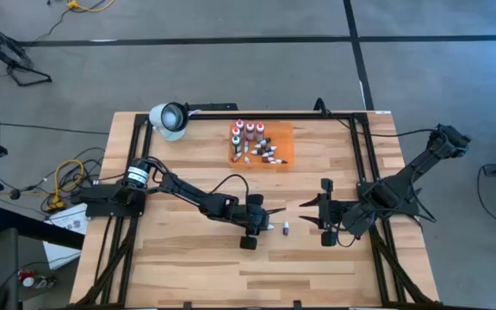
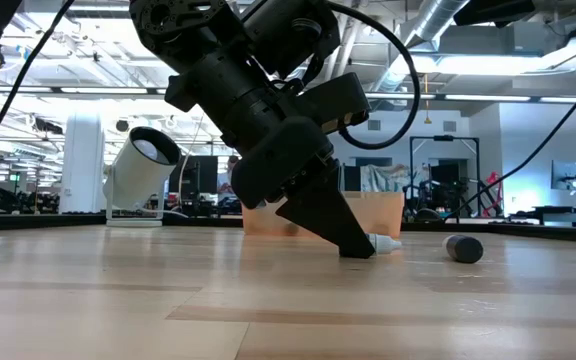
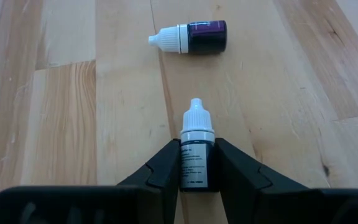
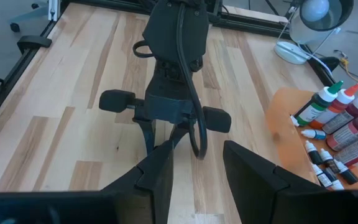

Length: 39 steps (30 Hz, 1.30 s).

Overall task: Pick & Place food coloring
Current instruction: Put the purple small food coloring bottle into the orange bin

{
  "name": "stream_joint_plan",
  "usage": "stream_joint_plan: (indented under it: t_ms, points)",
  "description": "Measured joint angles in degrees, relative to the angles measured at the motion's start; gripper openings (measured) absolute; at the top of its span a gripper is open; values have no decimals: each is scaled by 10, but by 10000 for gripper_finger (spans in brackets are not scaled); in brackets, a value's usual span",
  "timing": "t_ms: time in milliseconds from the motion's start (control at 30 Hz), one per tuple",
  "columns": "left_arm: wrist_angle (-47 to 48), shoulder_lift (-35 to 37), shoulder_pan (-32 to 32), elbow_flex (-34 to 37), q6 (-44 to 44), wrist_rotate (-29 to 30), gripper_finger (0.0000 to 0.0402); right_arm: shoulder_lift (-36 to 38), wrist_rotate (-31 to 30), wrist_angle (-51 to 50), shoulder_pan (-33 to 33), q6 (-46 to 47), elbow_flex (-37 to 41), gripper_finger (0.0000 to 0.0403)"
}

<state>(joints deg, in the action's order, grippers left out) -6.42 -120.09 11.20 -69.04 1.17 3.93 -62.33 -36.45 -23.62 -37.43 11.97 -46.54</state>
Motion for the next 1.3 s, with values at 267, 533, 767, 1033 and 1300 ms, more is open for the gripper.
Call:
stream_joint_plan:
  t_ms: [267,533,767,1033,1300]
  points:
    - [-2,0,0,0,5,1,83,0,0,0,0,0,0,134]
    - [-1,9,-1,0,19,43,83,0,0,-1,0,0,0,134]
    - [49,29,-4,-45,64,102,83,0,2,-3,0,0,0,132]
    - [147,30,-41,-156,149,238,83,0,3,-3,0,0,0,134]
    - [205,31,-114,-201,152,269,83,0,5,-4,-1,0,0,134]
